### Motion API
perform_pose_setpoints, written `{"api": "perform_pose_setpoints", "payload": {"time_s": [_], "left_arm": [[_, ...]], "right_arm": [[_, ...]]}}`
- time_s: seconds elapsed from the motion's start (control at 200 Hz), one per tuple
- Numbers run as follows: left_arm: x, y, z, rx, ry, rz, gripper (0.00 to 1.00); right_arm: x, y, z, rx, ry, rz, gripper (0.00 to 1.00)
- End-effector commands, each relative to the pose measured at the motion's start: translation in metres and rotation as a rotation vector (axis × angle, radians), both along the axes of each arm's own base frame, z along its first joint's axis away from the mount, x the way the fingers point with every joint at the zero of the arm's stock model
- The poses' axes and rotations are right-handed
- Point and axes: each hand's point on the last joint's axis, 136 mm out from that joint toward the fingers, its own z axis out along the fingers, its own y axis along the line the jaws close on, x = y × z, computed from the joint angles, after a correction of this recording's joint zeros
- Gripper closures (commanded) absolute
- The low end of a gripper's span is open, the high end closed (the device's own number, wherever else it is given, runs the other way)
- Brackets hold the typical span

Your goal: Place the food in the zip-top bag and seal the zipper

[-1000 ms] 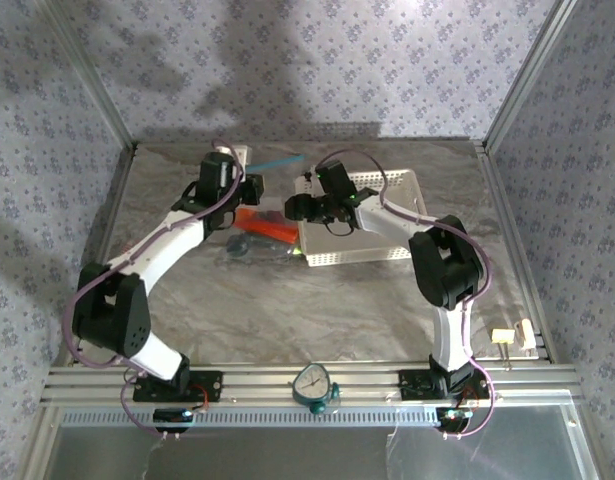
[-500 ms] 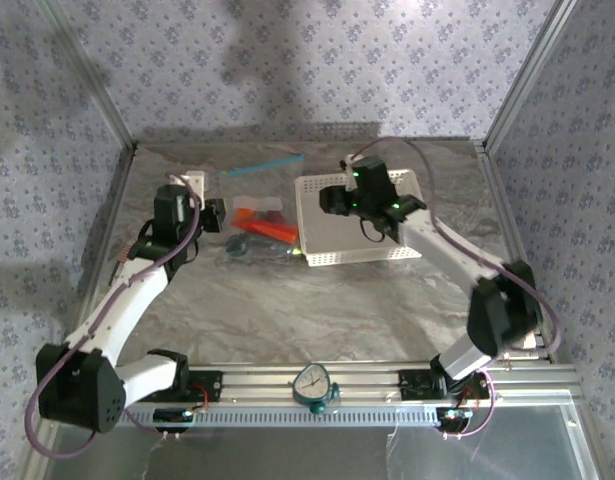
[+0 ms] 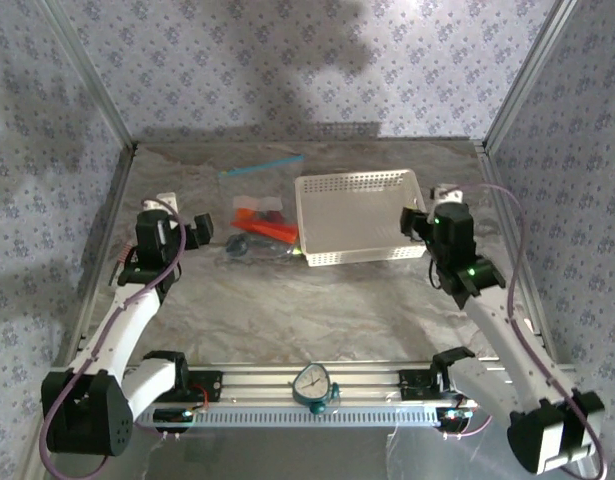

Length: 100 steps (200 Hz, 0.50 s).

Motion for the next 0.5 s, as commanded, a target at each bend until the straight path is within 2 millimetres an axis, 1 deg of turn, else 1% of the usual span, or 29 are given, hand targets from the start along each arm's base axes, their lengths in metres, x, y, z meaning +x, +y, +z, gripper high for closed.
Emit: {"api": "perform_pose_setpoints", "payload": {"time_s": [0.0, 0.07, 0.135, 0.2, 0.26, 0.36, 0.4, 0.465, 0.495], "left_arm": [[0.004, 0.015, 0.000, 0.078, -0.067, 0.050, 0.00], [0.007, 0.023, -0.012, 0.134, -0.089, 0.073, 0.00], [0.011, 0.030, -0.023, 0.169, -0.103, 0.093, 0.00], [0.019, 0.035, -0.036, 0.173, -0.101, 0.108, 0.00], [0.028, 0.038, -0.049, 0.171, -0.099, 0.119, 0.00], [0.045, 0.040, -0.063, 0.187, -0.108, 0.125, 0.00], [0.050, 0.041, -0.073, 0.189, -0.076, 0.124, 0.00], [0.057, 0.031, -0.085, 0.196, -0.049, 0.062, 0.00], [0.059, 0.029, -0.086, 0.198, -0.055, 0.054, 0.00]], "right_arm": [[-0.013, -0.033, 0.000, -0.020, -0.056, -0.108, 0.30], [-0.019, -0.048, -0.005, -0.012, -0.065, -0.157, 0.30], [-0.022, -0.058, -0.011, -0.008, -0.060, -0.185, 0.30], [-0.022, -0.065, -0.020, -0.004, -0.045, -0.206, 0.30], [-0.020, -0.068, -0.028, 0.006, -0.030, -0.206, 0.28], [-0.016, -0.070, -0.042, -0.005, -0.002, -0.203, 0.24], [-0.015, -0.071, -0.047, -0.021, 0.006, -0.205, 0.23], [-0.013, -0.074, -0.057, -0.049, 0.002, -0.205, 0.22], [-0.012, -0.075, -0.061, -0.059, -0.007, -0.211, 0.21]]}}
